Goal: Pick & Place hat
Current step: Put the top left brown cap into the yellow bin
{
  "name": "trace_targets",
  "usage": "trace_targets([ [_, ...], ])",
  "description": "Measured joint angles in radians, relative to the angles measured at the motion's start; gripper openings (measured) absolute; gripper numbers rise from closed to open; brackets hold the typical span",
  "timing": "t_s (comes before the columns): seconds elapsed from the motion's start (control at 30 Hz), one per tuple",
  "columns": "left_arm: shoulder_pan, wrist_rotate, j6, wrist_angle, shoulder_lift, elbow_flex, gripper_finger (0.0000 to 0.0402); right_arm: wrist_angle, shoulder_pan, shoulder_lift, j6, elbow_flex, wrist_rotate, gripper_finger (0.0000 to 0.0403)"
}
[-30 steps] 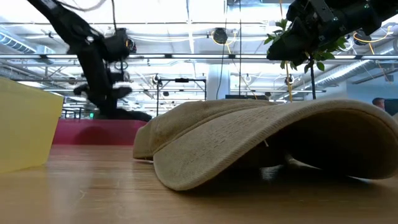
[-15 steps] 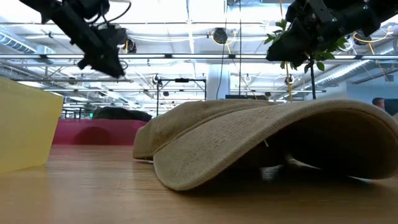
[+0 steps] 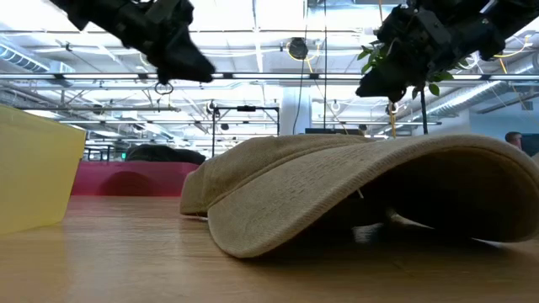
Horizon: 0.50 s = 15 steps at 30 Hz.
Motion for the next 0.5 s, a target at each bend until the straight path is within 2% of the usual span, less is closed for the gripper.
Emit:
trace_targets([
  [0.23,-0.132,-0.002,-0.044,0.257,0.226,0.000,0.0127,-0.006,0.000,-0.044,0.023,-0.001,0.000,0.0141],
  [0.4,-0.162,-0.008,-0.044,0.408,0.351,0.000,0.0127,-0.021,0.000,-0.050,0.025,-0.001,-0.001,0.0141],
  [0.5,-0.164,-0.058,-0.044,0.462,0.435,0.005,0.0127,-0.021,0.000,-0.050,0.023,-0.001,-0.001,0.0141],
])
